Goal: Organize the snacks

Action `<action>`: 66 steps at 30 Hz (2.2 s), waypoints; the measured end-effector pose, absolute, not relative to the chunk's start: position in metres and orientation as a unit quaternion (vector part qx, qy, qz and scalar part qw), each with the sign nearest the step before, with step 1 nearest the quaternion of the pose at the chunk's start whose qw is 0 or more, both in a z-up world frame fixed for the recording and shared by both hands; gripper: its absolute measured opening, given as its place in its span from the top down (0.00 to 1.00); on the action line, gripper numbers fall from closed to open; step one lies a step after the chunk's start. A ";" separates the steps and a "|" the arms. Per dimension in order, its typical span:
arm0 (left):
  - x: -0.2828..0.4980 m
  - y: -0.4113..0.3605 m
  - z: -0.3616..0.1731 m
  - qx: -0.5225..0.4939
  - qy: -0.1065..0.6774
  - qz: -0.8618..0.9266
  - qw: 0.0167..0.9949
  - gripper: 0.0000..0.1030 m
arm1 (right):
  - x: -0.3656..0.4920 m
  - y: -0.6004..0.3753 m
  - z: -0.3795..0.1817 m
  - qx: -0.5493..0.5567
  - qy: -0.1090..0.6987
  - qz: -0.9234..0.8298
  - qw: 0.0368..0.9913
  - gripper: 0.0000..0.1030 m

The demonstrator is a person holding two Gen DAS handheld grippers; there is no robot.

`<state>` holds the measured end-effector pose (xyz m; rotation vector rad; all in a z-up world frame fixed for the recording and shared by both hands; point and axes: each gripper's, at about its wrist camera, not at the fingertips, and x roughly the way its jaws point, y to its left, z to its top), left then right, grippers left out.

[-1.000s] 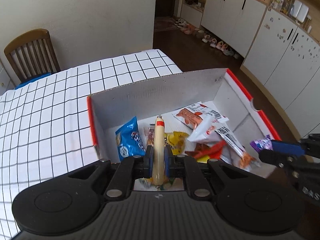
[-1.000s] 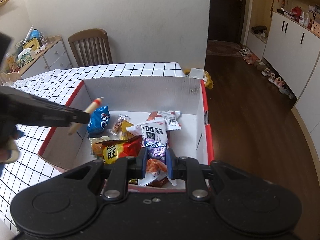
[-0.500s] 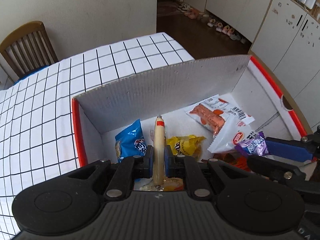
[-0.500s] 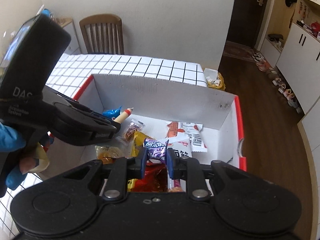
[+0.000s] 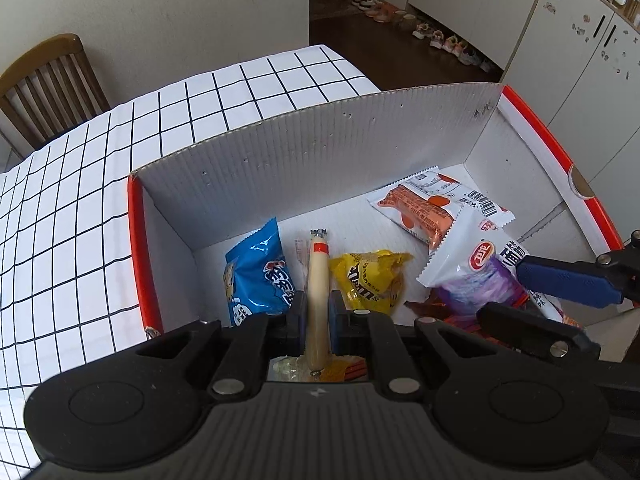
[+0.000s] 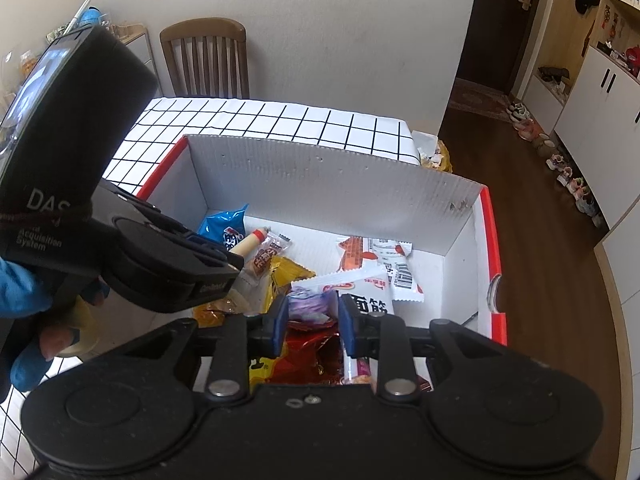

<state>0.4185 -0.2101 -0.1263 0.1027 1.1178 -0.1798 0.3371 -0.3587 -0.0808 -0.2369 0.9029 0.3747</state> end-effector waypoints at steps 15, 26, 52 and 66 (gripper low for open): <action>0.399 -0.201 -0.103 0.032 0.505 -0.081 0.859 0.89 | 0.319 -0.371 -0.062 -0.090 0.411 0.183 0.889 0.58; 0.367 -0.192 -0.070 0.007 0.473 -0.081 0.877 0.88 | 0.294 -0.389 -0.039 -0.061 0.386 0.194 0.900 0.47; 0.248 -0.175 -0.008 -0.015 0.391 -0.083 0.916 0.60 | 0.217 -0.422 0.003 0.006 0.294 0.224 0.929 0.14; 0.190 -0.179 0.007 -0.027 0.345 -0.089 0.934 0.17 | 0.171 -0.424 0.015 0.003 0.238 0.231 0.943 0.00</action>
